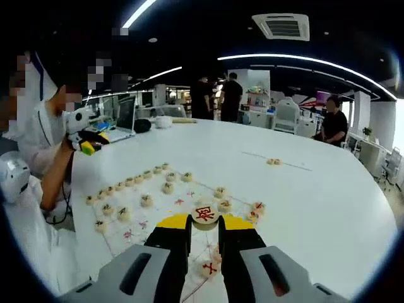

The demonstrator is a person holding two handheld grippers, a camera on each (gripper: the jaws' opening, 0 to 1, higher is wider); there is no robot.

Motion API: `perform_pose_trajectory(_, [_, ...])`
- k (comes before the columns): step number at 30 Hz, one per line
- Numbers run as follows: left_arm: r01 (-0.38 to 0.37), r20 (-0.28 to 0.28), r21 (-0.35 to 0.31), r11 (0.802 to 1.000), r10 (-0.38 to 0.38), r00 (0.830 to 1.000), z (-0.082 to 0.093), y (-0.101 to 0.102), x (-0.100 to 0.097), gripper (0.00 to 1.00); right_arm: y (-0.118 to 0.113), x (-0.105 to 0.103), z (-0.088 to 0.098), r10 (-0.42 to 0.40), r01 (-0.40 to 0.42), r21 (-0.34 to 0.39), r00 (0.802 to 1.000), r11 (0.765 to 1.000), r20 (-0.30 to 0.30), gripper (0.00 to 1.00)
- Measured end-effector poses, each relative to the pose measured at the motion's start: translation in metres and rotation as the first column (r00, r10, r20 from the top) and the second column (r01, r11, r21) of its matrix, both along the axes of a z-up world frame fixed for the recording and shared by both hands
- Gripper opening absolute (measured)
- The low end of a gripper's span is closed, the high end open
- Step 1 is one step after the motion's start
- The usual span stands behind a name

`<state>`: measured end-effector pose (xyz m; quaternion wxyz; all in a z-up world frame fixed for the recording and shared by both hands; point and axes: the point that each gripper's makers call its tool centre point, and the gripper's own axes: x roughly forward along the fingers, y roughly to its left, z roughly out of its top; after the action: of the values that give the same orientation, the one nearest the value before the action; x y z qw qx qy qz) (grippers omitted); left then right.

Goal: Pick up the chess pieces one by one and place each piece onto its starting position on the chessboard, setting the pieces on their correct points until all the chess pieces are arranged in the starting layout

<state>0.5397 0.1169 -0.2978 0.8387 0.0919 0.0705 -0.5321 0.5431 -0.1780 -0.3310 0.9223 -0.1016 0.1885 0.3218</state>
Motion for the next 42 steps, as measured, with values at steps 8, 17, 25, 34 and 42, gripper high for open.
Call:
perform_pose_trajectory(8, [-0.008,-0.001,-0.004,1.000,0.008,1.000,0.001,0.001,0.000,0.30,-0.011,-0.042,-0.042,-0.029,0.032,0.030,0.996,0.999,-0.088,0.19])
perform_pose_trajectory(17, [-0.001,-0.004,0.003,1.000,0.002,1.000,-0.001,-0.001,0.000,0.30,-0.024,-0.042,-0.062,-0.075,0.078,0.016,0.990,0.997,-0.118,0.19])
perform_pose_trajectory(25, [-0.001,-0.002,0.005,1.000,0.001,1.000,-0.001,-0.001,-0.001,0.30,-0.017,-0.041,-0.070,-0.060,0.061,0.001,0.991,0.998,-0.120,0.19])
perform_pose_trajectory(34, [-0.001,0.000,0.005,1.000,0.001,1.000,-0.001,0.000,-0.002,0.30,-0.022,-0.037,-0.070,-0.075,0.076,0.012,0.991,0.997,-0.112,0.19])
perform_pose_trajectory(42, [-0.002,-0.001,0.008,1.000,0.002,1.000,-0.002,-0.001,-0.001,0.30,-0.022,-0.043,-0.066,-0.070,0.077,0.054,0.989,0.996,-0.133,0.44])
